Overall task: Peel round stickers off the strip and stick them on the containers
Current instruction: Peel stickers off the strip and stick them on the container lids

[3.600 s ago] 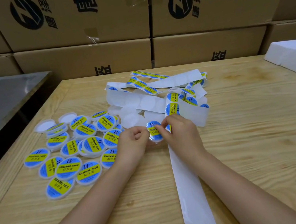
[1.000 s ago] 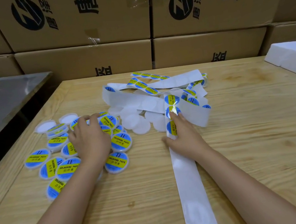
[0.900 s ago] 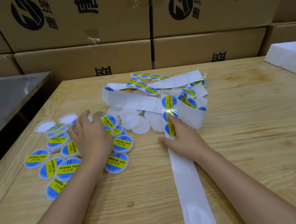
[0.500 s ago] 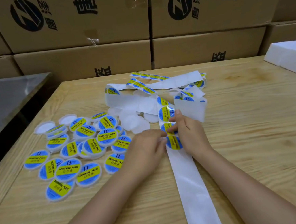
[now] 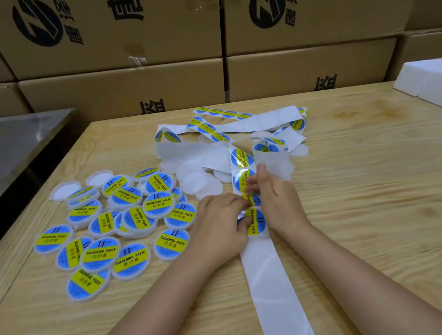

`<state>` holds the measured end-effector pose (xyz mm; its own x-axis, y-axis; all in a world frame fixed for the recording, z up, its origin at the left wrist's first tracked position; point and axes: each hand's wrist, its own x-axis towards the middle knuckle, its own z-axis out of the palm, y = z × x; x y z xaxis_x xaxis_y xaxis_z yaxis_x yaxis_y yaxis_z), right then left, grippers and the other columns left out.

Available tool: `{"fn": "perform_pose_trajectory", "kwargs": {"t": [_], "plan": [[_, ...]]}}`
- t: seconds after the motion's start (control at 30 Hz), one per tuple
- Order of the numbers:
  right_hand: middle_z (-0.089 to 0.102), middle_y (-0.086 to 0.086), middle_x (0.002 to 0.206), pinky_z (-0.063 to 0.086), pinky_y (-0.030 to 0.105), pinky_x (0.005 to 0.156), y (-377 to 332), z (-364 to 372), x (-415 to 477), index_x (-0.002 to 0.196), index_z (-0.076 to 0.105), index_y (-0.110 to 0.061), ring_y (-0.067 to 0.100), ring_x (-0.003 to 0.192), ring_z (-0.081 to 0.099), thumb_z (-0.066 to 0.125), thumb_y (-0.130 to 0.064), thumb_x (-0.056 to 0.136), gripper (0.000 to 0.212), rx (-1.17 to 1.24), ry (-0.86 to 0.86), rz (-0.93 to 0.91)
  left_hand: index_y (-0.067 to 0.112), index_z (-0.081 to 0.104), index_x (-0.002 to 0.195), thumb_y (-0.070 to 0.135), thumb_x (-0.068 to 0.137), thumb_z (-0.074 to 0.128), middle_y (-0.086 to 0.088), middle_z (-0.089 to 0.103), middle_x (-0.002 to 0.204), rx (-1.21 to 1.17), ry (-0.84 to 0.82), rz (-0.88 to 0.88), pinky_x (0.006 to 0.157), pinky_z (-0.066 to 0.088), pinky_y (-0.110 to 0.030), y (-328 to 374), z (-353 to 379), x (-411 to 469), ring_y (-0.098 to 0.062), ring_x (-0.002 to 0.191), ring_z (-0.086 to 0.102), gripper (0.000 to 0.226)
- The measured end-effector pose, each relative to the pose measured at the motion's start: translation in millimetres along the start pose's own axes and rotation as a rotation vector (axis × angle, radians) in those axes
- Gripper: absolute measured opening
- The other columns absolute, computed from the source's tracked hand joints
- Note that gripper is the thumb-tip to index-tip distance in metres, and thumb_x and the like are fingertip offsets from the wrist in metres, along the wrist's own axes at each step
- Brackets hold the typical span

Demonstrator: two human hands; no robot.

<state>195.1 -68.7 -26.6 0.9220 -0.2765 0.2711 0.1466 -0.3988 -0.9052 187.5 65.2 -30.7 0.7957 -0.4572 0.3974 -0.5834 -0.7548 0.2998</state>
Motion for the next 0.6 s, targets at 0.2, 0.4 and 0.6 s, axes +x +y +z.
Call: {"fn": "perform_pose_trajectory", "kwargs": {"t": [0.2, 0.4, 0.6], "plan": [[0.071, 0.003, 0.074, 0.049, 0.041, 0.082, 2.4, -4.6, -0.8, 0.073, 0.072, -0.018, 0.024, 0.082, 0.064, 0.018, -0.063, 0.092, 0.072, -0.164, -0.064, -0.048, 0.025, 0.057, 0.117, 0.021, 0.086, 0.053, 0.01, 0.065, 0.109, 0.021, 0.035, 0.026, 0.108, 0.009, -0.027, 1.6, -3.3, -1.9, -0.012, 0.109, 0.054, 0.031], [0.07, 0.009, 0.068, 0.048, 0.04, 0.072, -6.7, -7.3, -3.6, 0.068, 0.073, -0.009, 0.026, 0.073, 0.062, 0.005, -0.075, 0.074, 0.094, -0.268, -0.081, -0.132, 0.014, 0.071, 0.094, 0.014, 0.078, 0.062, 0.0, 0.071, 0.091, 0.072, 0.066, 0.079, 0.105, 0.029, -0.039, 4.9, -5.6, -3.5, -0.019, 0.103, 0.063, 0.019], [0.068, 0.017, 0.072, 0.045, 0.042, 0.076, -6.3, -8.6, -2.2, 0.069, 0.067, 0.005, 0.03, 0.076, 0.06, 0.004, -0.075, 0.072, 0.102, -0.31, -0.105, -0.151, 0.012, 0.069, 0.081, 0.016, 0.08, 0.061, -0.001, 0.067, 0.074, 0.07, 0.023, 0.08, 0.097, 0.031, -0.032, 4.8, -6.3, -3.0, -0.022, 0.078, 0.063, 0.01]]}}
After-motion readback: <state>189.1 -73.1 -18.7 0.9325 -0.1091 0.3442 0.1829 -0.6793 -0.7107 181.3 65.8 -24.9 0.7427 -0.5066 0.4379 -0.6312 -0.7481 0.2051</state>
